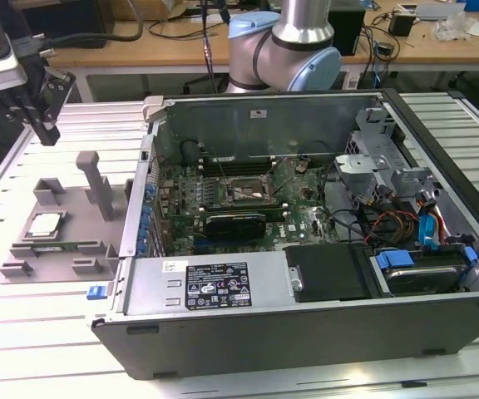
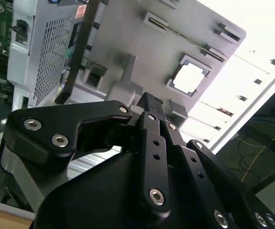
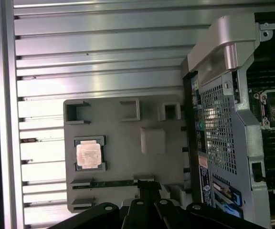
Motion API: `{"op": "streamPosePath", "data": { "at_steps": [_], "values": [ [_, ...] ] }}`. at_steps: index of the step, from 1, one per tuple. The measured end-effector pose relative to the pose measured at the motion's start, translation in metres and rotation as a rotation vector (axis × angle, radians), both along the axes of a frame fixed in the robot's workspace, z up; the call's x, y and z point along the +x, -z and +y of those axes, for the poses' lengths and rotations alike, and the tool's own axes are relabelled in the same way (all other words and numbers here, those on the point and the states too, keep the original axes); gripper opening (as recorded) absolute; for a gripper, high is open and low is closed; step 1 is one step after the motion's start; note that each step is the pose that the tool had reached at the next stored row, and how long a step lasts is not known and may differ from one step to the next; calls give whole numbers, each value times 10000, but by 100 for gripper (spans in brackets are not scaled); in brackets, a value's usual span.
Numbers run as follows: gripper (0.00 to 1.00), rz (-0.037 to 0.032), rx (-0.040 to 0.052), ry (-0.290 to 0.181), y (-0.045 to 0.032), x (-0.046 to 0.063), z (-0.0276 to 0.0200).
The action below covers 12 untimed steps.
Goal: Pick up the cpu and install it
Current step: 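Reach for the cpu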
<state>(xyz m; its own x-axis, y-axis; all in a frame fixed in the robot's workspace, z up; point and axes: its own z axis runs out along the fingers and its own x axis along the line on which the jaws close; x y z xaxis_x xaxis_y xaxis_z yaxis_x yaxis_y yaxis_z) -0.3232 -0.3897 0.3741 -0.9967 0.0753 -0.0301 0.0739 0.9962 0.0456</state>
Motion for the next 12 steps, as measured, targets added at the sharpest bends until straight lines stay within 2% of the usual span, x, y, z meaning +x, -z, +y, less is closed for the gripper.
{"op": "streamPosePath", "data": {
  "at_steps": [8, 12],
  "values": [
    [11, 0, 0, -1, 152, -200, 92],
    [11, 0, 0, 0, 256, -302, 133]
  ]
}}
